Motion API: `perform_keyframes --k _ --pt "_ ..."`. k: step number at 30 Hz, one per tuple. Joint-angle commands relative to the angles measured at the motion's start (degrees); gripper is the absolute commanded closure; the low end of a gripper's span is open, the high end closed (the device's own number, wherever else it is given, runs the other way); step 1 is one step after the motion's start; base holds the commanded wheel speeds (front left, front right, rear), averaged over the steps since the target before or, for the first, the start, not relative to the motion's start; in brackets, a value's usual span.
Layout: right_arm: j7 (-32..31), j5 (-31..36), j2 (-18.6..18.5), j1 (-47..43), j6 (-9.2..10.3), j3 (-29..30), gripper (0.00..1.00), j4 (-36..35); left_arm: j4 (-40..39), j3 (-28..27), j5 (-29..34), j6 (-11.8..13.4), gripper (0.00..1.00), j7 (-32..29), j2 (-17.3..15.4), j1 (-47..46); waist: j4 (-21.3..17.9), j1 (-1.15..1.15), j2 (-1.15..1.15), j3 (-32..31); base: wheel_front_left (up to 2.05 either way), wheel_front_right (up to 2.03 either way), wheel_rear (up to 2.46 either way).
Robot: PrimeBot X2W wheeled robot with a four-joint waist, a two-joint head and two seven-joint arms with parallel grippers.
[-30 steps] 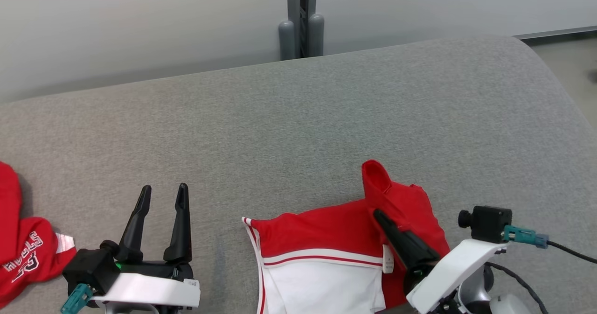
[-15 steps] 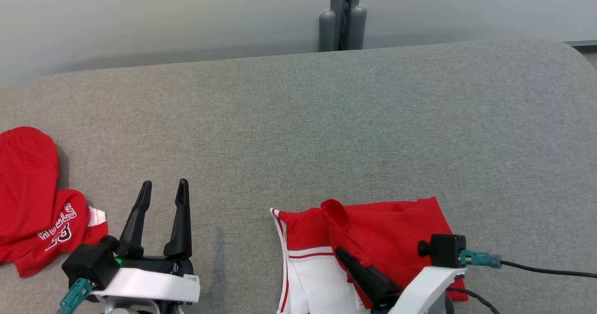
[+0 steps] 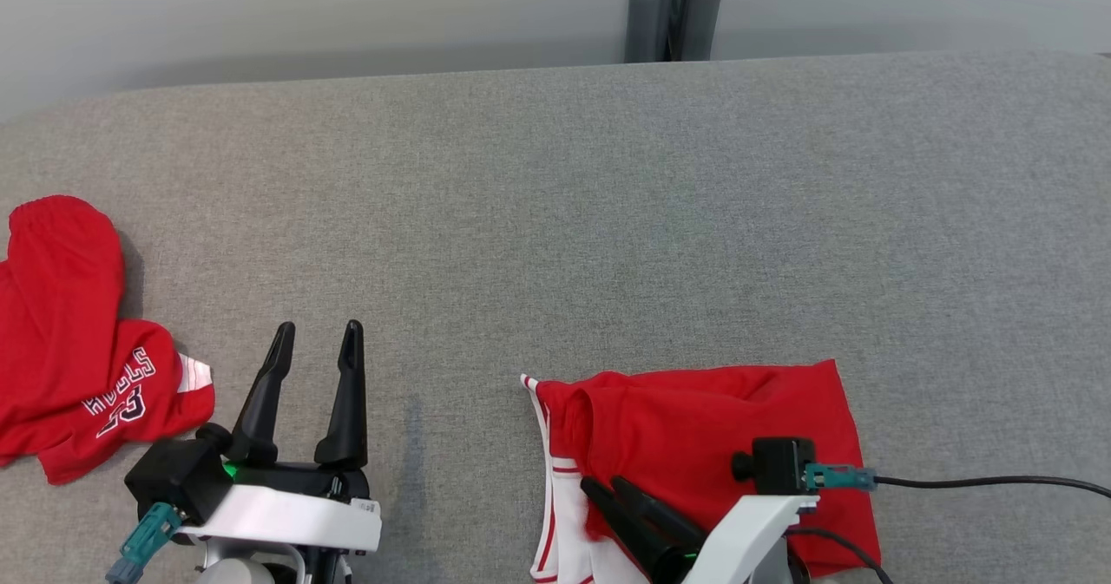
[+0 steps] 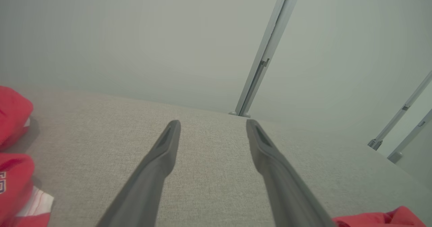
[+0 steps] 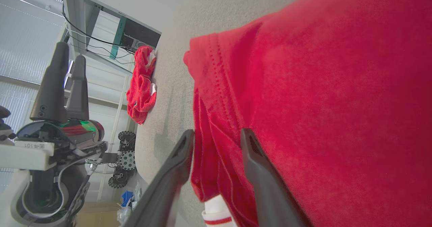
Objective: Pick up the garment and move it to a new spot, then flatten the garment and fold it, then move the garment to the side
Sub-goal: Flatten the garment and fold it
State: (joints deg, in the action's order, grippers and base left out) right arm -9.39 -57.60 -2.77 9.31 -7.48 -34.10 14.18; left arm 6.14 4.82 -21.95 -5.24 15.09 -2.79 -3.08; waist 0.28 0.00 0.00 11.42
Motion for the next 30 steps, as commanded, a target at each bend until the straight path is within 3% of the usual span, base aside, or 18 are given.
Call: perform_keyframes --k 1,20,30 --pt "-0.1 -0.7 -0.3 1.0 -0.02 -0.4 0.0 0.8 0.1 -0.1 -0.3 -0.3 0.0 0.0 -0.2 -1.3 0.1 0.0 0.0 0.2 0.0 0.0 0.0" --pt "-3.7 0.7 -0.3 1.3 -0.02 -3.9 0.0 -3.4 1.1 -0.4 -1.2 0.7 0.0 0.0 -0.2 -0.8 -1.0 0.0 0.0 -2.1 0.0 0.0 0.0" --pt "-7.0 12.0 -0.4 3.0 -0.03 6.8 0.0 -15.5 0.7 -0.5 -0.9 1.6 0.0 0.0 -0.2 0.6 -2.6 0.0 0.0 -4.4 0.0 0.0 0.0"
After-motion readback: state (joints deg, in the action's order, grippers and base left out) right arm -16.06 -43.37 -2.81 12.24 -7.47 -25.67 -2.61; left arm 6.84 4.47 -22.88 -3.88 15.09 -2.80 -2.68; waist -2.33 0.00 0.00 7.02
